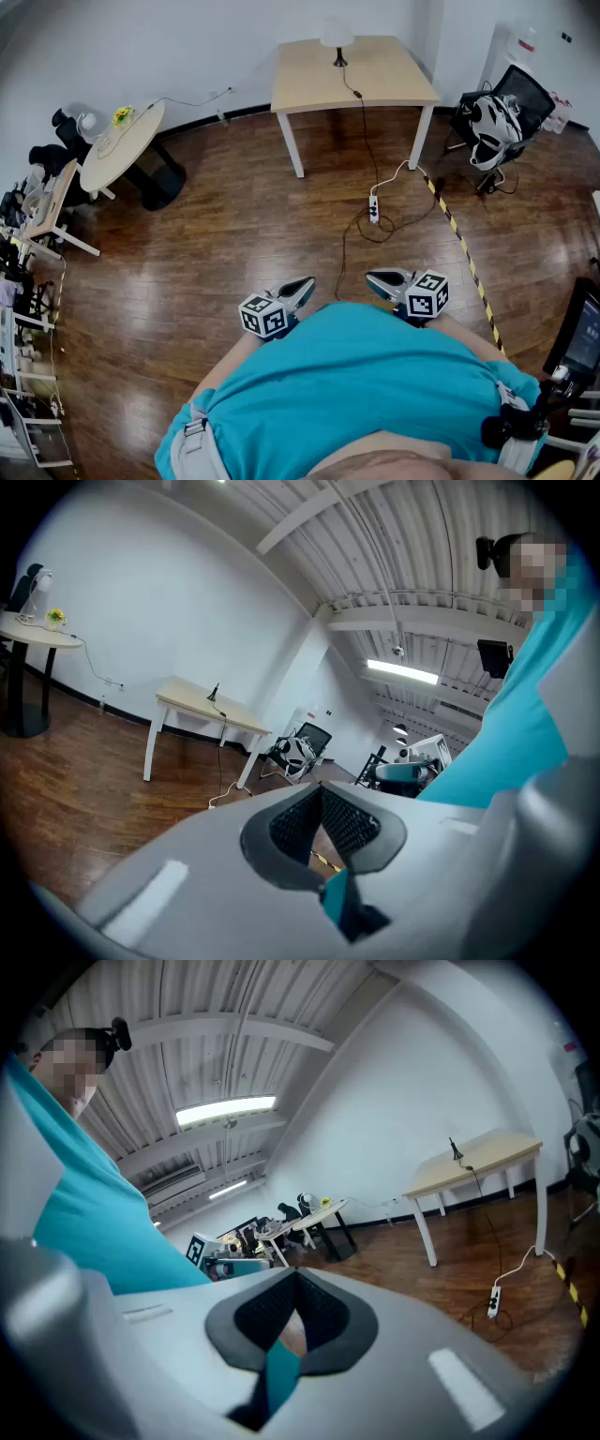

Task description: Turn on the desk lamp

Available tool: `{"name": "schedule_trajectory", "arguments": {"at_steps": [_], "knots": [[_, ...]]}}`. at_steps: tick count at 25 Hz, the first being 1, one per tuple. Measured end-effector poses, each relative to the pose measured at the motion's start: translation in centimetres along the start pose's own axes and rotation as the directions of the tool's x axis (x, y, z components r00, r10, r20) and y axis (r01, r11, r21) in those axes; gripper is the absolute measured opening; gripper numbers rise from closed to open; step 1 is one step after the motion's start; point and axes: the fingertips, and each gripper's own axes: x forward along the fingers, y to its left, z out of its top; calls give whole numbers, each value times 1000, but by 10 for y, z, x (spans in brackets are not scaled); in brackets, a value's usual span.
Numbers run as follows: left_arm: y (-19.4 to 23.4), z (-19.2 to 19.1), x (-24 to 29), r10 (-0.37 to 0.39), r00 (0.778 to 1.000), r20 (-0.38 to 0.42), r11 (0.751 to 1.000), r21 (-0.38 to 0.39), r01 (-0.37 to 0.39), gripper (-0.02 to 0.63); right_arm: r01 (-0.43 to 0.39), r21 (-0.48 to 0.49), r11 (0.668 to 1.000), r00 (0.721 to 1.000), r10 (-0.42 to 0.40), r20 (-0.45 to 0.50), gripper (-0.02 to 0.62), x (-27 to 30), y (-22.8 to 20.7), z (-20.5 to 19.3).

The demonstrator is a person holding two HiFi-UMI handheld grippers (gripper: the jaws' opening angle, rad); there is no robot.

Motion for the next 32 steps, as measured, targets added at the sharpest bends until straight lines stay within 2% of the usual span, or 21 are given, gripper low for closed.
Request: {"name": "schedule_trajectory", "arguments": {"at_steps": [4,10,16,18,21,24,28,32], "knots": [[-13,-17,27,6,1000,-13,1000,4,-6,0,-12,9,1000,1000,12,0,2,-23,-21,-10],[-18,-15,81,21,998,-54,1000,10,-21,0,-37,52,998,999,37,-3,2,-49,-74,-2],[22,-28,88,34,998,-60,999,-10,-34,0,-45,76,996,998,48,-45,2,-20,-104,-24],[52,-17,92,20,998,-58,1000,-15,-21,0,-37,74,997,997,42,-67,2,7,-118,-17],[119,19,96,2,1000,-10,1000,-28,-2,0,3,56,998,997,2,-78,2,60,-147,8],[180,51,65,-40,999,-8,999,-32,40,0,45,4,999,997,-45,-55,2,131,-144,31],[260,142,47,-119,992,-35,993,-7,119,0,77,-4,997,992,-77,-104,2,237,-146,101],[327,187,67,-178,982,-59,982,-70,174,0,143,23,989,983,-139,-120,2,291,-185,154]]}}
